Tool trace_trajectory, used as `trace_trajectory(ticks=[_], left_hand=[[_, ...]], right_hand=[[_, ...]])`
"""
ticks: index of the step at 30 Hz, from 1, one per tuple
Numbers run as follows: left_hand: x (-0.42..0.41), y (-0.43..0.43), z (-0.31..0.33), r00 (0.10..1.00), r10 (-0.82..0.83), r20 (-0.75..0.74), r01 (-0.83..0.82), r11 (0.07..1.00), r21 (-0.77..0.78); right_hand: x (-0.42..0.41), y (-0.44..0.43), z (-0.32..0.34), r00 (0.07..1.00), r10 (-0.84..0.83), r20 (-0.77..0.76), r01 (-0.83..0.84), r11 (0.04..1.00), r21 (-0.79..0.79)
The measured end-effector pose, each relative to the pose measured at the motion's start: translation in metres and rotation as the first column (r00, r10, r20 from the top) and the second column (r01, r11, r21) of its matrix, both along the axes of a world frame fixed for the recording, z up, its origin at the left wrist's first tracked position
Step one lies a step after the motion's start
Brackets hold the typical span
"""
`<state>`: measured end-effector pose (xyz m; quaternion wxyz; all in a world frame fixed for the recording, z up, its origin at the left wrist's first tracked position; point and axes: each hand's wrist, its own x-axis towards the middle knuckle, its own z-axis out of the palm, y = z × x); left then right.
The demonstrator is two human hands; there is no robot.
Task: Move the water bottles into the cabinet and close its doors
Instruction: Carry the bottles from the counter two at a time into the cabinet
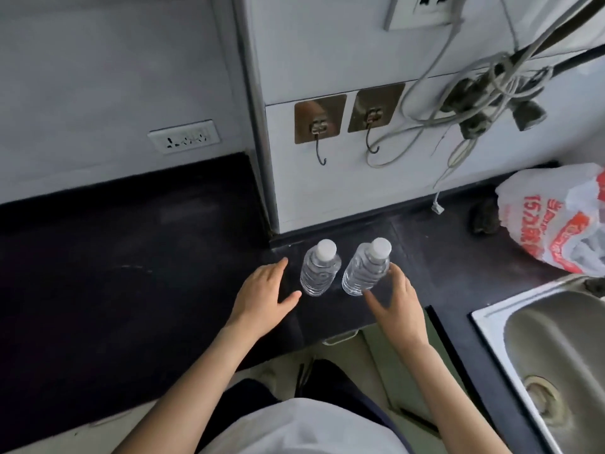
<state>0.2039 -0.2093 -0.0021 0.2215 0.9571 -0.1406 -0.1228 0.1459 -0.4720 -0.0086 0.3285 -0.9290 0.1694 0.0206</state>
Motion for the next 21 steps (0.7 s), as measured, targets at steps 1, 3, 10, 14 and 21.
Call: trace_trajectory(ticks=[1, 3, 10, 14, 21], left_hand=[[0.003, -0.008, 0.000, 0.999, 0.031, -0.038, -0.032, 0.999, -0.024], [0.007, -0.025, -0.002, 0.982, 0.118, -0.145, -0.136, 0.983, -0.121], [0.008, -0.060, -0.017, 0.878, 0.309, -0.365, -0.436, 0.830, -0.348], [0.009, -0.070, -0.024, 0.838, 0.358, -0.411, -0.521, 0.749, -0.410], [-0.021, -0.053, -0.017, 0.753, 0.485, -0.445, -0.658, 0.573, -0.488]], right_hand=[[0.007, -0.005, 0.000, 1.000, 0.001, 0.003, -0.001, 0.998, 0.068], [0.021, -0.013, -0.004, 1.000, 0.008, -0.002, -0.007, 0.973, 0.231], [0.049, -0.020, -0.021, 0.987, 0.096, -0.129, -0.036, 0.912, 0.409], [0.057, -0.021, -0.026, 0.985, 0.100, -0.138, -0.034, 0.908, 0.418], [0.059, -0.006, -0.005, 0.969, 0.218, -0.116, -0.145, 0.884, 0.445]])
